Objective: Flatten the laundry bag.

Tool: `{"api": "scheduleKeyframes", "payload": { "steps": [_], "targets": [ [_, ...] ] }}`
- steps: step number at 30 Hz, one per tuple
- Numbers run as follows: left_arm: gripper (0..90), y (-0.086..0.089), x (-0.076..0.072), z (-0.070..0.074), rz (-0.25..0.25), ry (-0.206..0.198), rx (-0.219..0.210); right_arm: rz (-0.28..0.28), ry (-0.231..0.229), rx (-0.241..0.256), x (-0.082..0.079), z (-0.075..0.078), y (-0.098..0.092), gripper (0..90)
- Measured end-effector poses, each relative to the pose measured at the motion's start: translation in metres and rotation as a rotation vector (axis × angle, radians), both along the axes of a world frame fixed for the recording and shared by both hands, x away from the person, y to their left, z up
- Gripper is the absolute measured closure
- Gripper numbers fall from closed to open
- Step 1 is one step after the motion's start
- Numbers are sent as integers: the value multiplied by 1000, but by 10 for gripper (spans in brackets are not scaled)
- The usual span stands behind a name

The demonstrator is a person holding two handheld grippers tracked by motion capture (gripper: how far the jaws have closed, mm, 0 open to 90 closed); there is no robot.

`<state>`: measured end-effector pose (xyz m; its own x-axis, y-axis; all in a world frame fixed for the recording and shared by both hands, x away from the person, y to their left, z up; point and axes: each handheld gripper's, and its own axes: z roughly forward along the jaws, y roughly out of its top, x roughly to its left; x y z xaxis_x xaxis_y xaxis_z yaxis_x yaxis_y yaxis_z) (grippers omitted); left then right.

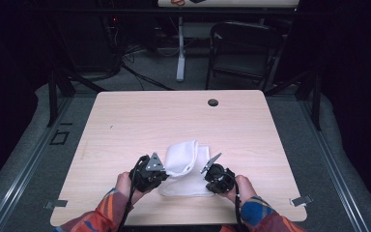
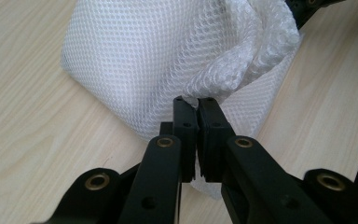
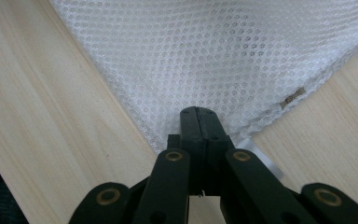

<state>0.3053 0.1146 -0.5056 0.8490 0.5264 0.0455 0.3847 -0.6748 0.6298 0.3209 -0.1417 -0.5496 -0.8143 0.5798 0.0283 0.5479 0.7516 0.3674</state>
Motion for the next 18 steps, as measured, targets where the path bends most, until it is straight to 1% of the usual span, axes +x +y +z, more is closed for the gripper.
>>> {"api": "scheduleKeyframes", "payload": {
  "steps": [3,4,5,8,9,10,11,12,14,18],
  "targets": [
    [871,2,1,0,8,-2,4,-2,1,0,0,0,0,900],
    [871,3,0,0,18,-6,0,-4,0,0,1,0,-1,900],
    [871,4,1,0,22,-3,3,-3,-1,-7,1,0,-1,900],
    [871,9,3,0,44,1,0,-6,-1,-3,1,0,-2,900],
    [871,9,3,0,44,1,0,-6,-1,-3,1,0,-2,900],
    [870,10,3,0,44,4,-1,-6,-3,-6,1,0,-2,900],
    [871,12,3,0,50,9,9,-7,-3,-7,1,0,-2,900],
    [871,14,3,0,55,13,5,-4,4,-9,1,1,-2,900],
    [871,15,3,-1,58,18,1,-9,0,1,1,0,-3,900],
    [870,21,5,-2,74,34,7,-10,2,-9,2,0,-3,900]
  ]
}}
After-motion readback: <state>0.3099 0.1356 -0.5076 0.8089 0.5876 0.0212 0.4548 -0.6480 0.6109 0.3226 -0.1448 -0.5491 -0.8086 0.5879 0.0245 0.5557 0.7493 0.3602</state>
